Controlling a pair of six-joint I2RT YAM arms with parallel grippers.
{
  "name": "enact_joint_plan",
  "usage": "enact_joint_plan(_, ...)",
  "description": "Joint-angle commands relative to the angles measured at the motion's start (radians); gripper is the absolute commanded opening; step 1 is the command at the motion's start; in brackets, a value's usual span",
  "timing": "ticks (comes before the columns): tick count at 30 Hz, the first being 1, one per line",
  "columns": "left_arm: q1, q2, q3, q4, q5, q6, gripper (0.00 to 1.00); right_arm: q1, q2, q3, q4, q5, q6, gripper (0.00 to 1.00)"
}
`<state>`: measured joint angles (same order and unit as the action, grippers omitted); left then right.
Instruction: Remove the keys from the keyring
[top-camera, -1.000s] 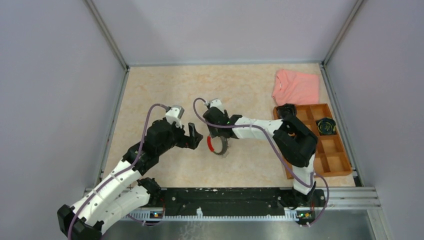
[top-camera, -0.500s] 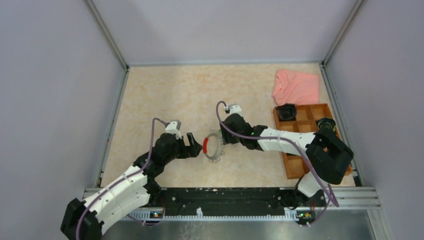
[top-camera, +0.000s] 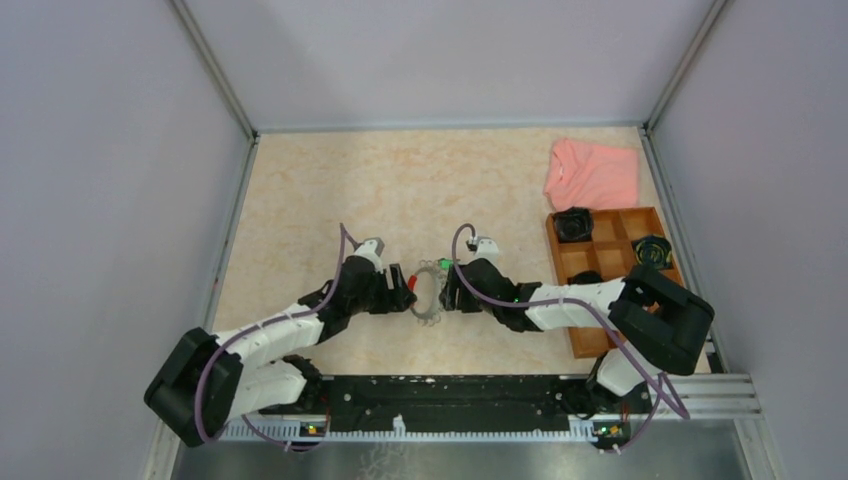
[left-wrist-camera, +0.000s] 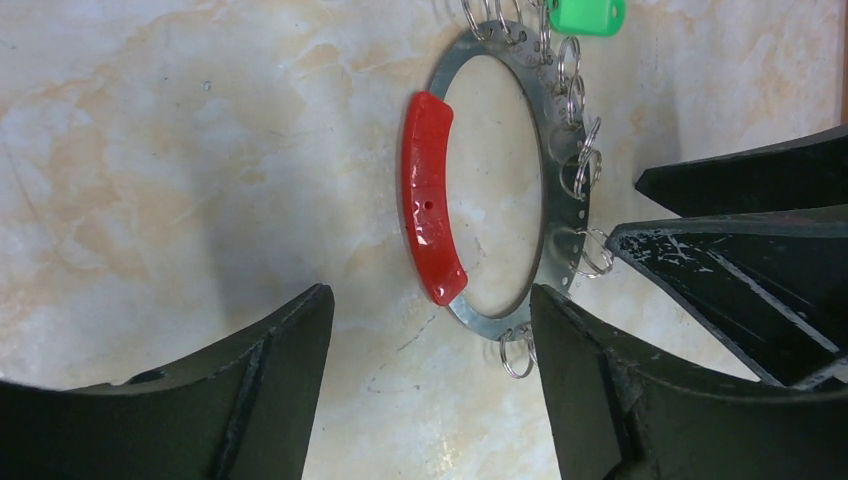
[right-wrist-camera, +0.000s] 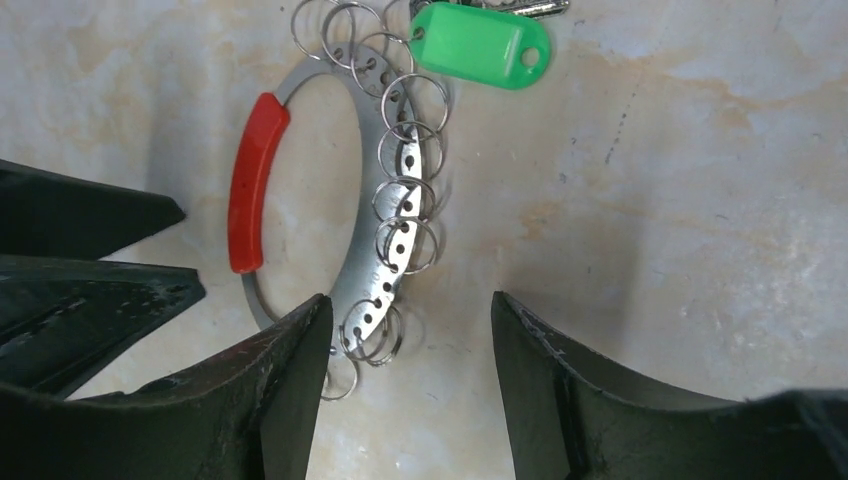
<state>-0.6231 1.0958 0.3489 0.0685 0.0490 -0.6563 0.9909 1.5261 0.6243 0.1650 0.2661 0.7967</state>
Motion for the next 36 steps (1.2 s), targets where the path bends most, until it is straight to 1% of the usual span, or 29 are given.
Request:
enact_joint_plan(1,0.003,0.078,0.047,0.105,0.029,0.020,0.74,0.004,-0.007,-0.034,0.167,-0.030,0.107,0.59)
enact_joint_plan(3,0.003,0.114,0.060,0.106,0.010,0.030,0.69,0.004,0.009,-0.043,0.199,-0.050,0.127,0.58)
enact_joint_plan(5,0.003,0.141,0.068,0.114,-0.001,0.039,0.61,0.003,0.019,-0.061,0.242,-0.073,0.156,0.53)
enact_joint_plan(10,0.002,0.211,0.079,0.157,0.000,0.050,0.55,-0.014,0.053,-0.083,0.333,-0.137,0.196,0.46)
enact_joint_plan(11,0.002,0.226,0.079,0.167,0.008,0.048,0.52,-0.022,0.064,-0.087,0.359,-0.161,0.204,0.44)
enact_joint_plan(13,0.002,0.247,0.078,0.181,0.025,0.040,0.43,-0.041,0.079,-0.100,0.418,-0.208,0.218,0.43)
enact_joint_plan(19,0.002,0.231,0.049,0.195,0.044,0.018,0.30,-0.088,0.083,-0.145,0.610,-0.329,0.263,0.43)
enact_joint_plan(21,0.001,0.221,0.041,0.186,0.043,0.015,0.28,-0.090,0.080,-0.153,0.664,-0.354,0.276,0.43)
enact_joint_plan(23,0.001,0.206,0.030,0.184,0.043,0.010,0.24,-0.090,0.078,-0.154,0.707,-0.372,0.287,0.43)
enact_joint_plan(25,0.001,0.188,0.021,0.175,0.046,0.005,0.24,-0.091,0.083,-0.161,0.763,-0.387,0.303,0.42)
enact_joint_plan(27,0.001,0.166,0.018,0.160,0.043,0.002,0.23,-0.091,0.089,-0.167,0.818,-0.401,0.320,0.40)
enact_joint_plan(30,0.002,0.127,0.015,0.139,0.040,-0.004,0.24,-0.091,0.110,-0.166,0.860,-0.410,0.340,0.34)
enact_joint_plan(34,0.003,0.086,0.022,0.116,0.043,-0.006,0.24,-0.090,0.169,-0.148,0.897,-0.427,0.366,0.28)
enact_joint_plan(36,0.003,0.073,0.026,0.108,0.042,-0.003,0.24,-0.090,0.201,-0.131,0.886,-0.434,0.373,0.25)
